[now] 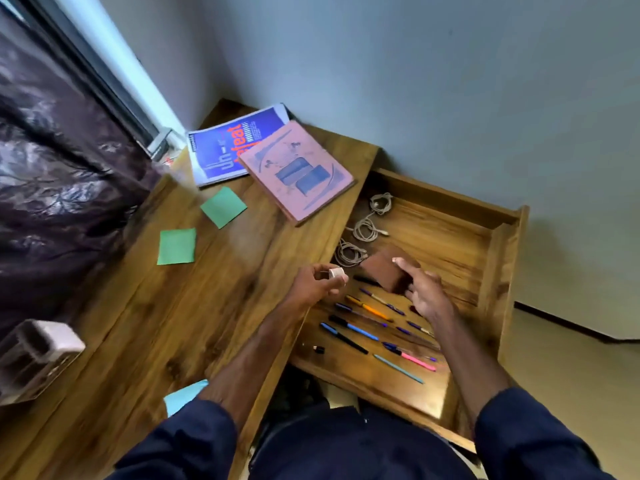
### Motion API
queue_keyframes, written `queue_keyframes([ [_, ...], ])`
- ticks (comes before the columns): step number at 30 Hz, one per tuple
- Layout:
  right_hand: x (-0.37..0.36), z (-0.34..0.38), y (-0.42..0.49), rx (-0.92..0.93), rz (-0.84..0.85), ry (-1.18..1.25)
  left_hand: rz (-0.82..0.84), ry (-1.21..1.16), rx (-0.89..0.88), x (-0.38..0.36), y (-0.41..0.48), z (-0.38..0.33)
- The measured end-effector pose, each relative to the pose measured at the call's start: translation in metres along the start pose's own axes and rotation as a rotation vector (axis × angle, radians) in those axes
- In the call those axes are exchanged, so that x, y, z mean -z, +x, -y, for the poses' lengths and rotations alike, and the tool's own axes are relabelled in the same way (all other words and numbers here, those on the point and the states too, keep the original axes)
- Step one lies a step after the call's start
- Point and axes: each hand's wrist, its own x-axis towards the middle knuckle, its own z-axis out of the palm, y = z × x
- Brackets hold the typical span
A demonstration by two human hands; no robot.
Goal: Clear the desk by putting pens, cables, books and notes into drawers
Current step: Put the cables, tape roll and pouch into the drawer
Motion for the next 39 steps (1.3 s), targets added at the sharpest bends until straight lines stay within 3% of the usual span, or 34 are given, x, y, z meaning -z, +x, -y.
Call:
queue_keyframes([
  [5, 0.037, 0.021, 0.032, -0.170, -0.117, 0.248, 0.023, 0.095, 0.011, -0.029, 0.013, -0.008],
  [12, 0.029, 0.011, 0.052, -0.221, -0.108, 0.180, 0.059, 0.162, 0.060, -0.042, 0.030, -0.015],
  [21, 0.040, 0.000, 0.064, -0.127, -0.166, 0.090, 0.078, 0.213, 0.044, -0.045, 0.035, -0.029],
  [31, 0.027, 0.001, 0.091, -0.033, -0.261, -0.291, -0.011, 0.508, 0.000, -0.054, 0.042, -0.017],
  [36, 0.024, -0.002, 0.092, -0.016, -0.454, -0.877, -0.017, 0.739, -0.129, -0.067, 0.050, -0.023],
  [39, 0.028, 0.002, 0.088, 0.042, -0.510, -1.061, -0.034, 0.817, -0.229, -0.078, 0.055, -0.026],
])
